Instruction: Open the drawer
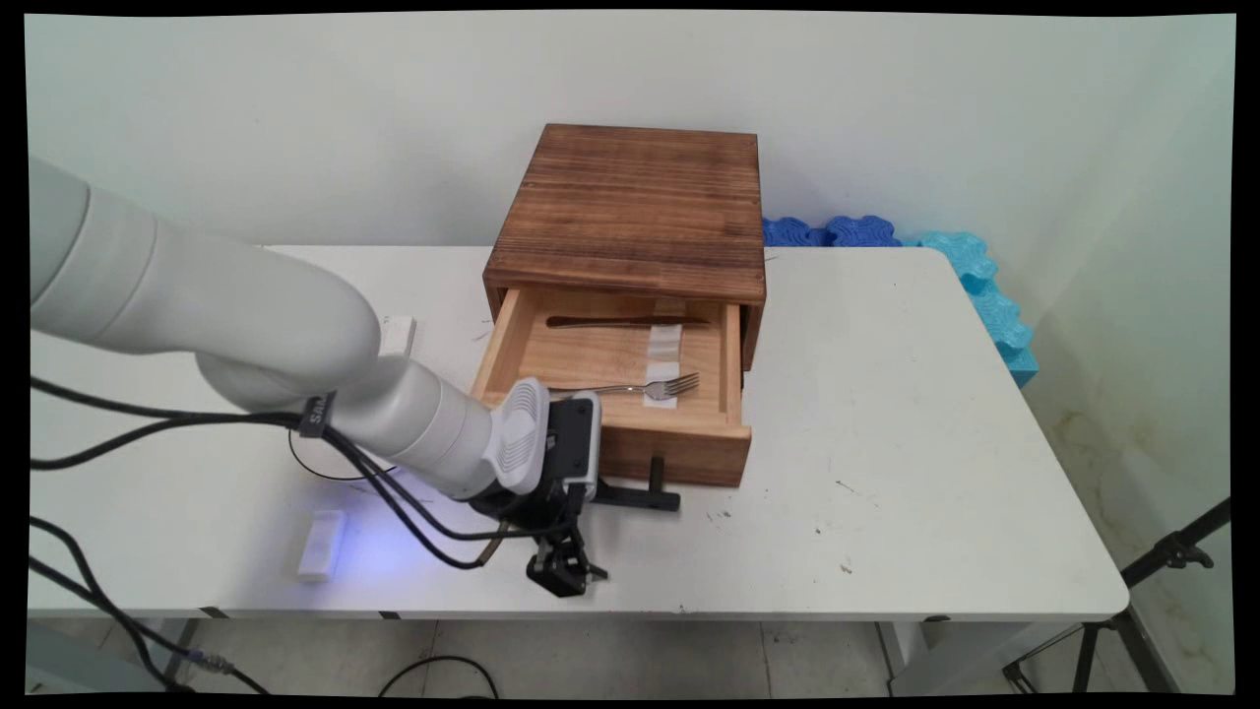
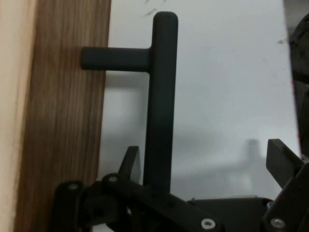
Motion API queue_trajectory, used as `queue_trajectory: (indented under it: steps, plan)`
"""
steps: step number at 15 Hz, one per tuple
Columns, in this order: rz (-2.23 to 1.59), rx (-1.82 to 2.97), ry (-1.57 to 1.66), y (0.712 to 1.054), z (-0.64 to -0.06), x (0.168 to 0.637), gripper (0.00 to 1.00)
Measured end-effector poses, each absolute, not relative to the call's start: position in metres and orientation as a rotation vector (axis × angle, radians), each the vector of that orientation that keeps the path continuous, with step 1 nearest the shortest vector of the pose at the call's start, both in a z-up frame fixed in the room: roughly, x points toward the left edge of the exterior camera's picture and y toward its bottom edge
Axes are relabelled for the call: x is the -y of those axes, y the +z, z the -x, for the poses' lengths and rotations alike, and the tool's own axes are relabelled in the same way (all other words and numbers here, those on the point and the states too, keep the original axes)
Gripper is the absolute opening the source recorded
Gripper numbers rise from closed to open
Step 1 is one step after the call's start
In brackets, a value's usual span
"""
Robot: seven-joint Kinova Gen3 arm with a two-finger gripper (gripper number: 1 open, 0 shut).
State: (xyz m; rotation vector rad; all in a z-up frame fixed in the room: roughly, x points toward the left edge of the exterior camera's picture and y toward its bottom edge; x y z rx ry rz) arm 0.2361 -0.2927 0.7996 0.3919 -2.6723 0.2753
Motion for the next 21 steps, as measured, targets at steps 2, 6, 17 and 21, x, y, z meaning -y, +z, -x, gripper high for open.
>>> queue_trajectory:
  steps: [2, 6, 17, 21]
  plan:
    - [-0.391, 2.671, 0.269, 0.8, -0.235, 0.286, 1.0]
    - [-0.386, 2.669, 0.257, 0.802, -0.232, 0.273, 1.0]
    - [-0.37, 2.67, 0.223, 0.805, -0.228, 0.238, 1.0]
    - [-0.363, 2.669, 0.212, 0.806, -0.227, 0.228, 1.0]
